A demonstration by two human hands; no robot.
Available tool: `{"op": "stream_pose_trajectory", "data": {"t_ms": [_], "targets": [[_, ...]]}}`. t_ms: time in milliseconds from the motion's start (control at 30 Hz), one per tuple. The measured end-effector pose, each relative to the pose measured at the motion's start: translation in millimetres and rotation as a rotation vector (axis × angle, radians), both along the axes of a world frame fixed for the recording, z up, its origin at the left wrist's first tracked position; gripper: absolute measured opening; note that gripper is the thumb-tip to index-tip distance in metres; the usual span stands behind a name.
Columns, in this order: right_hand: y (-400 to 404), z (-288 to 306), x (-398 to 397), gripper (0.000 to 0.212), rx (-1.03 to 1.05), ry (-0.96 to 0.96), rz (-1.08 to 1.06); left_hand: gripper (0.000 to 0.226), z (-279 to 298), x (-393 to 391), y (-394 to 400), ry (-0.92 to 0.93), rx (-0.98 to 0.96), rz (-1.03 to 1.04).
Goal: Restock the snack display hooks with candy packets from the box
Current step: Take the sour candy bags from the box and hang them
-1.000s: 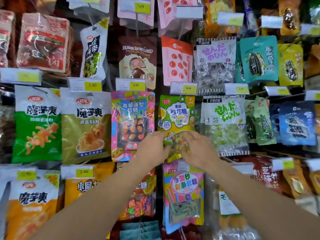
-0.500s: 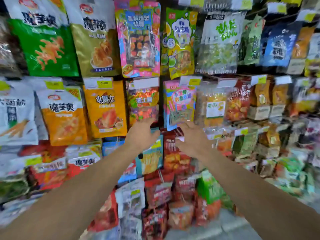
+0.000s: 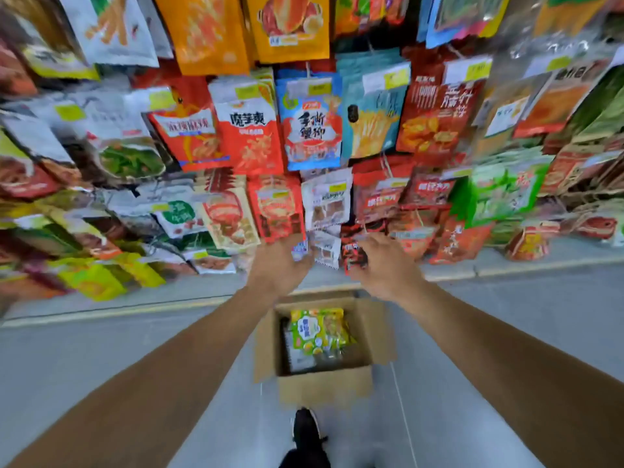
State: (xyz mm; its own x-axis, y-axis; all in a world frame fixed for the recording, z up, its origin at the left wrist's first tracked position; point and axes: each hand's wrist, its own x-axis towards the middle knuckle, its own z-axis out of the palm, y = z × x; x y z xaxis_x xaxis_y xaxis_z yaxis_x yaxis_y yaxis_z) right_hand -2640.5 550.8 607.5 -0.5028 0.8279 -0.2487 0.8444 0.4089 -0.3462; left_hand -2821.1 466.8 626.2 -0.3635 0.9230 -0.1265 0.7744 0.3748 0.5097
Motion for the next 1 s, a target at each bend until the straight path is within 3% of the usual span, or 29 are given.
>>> {"op": "stream_pose_trajectory", "data": {"t_ms": [133, 400, 633, 1000], "targets": [[-33.4, -54.9, -31.0, 0.066, -0.114, -0.061, 0.025, 0.049, -57.9, -34.4, -35.7, -0.116, -0.152, 0.072], [-47.5, -156.3, -103.8, 0.053, -0.321, -0.149, -0.053, 0.042, -169.7, -118.7, -51.0, -0.268, -0.374, 0.101], [-18.8, -250.8, -138.9, 0.062, -0.461, -0.205, -0.117, 0.051, -274.0, -147.8, -36.9, -0.487, -0.472, 0.309], [23.4, -497.9, -124.5, 0.04, -0.69, -0.178, -0.311, 0.049, -513.7, -122.1, -10.5, -0.634, -0.637, 0.525]]}}
